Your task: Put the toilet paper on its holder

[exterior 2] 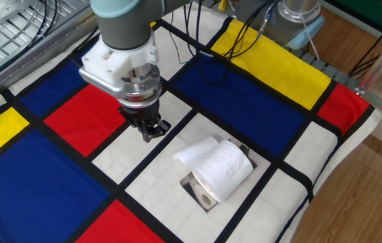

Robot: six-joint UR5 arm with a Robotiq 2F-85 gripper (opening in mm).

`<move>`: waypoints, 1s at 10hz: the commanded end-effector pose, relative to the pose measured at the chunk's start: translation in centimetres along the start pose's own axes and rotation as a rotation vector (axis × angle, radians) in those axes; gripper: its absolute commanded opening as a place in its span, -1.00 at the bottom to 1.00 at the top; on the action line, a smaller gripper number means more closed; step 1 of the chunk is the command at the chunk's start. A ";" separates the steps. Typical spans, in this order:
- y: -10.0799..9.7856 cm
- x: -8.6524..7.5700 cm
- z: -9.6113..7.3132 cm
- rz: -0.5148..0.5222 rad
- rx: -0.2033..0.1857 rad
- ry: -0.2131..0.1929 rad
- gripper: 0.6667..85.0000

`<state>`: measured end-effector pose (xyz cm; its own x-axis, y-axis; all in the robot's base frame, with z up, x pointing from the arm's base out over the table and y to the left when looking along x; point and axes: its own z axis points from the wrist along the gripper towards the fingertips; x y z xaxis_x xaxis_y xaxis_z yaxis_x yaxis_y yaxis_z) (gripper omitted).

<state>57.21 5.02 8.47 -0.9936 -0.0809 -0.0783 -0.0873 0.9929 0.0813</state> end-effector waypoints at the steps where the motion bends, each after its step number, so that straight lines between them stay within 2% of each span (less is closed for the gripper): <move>1: -0.8 -1.2 -0.3 0.039 0.010 -0.036 -0.98; 2: -1.0 -1.3 -0.3 0.041 0.020 -0.039 -0.98; 6: -0.6 -1.2 -0.3 0.028 -0.002 -0.023 -0.98; 10: -1.0 -2.9 -0.4 0.011 -0.002 -0.018 -0.98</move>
<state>59.27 4.20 8.80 -0.9936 -0.0641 -0.0933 -0.0709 0.9949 0.0713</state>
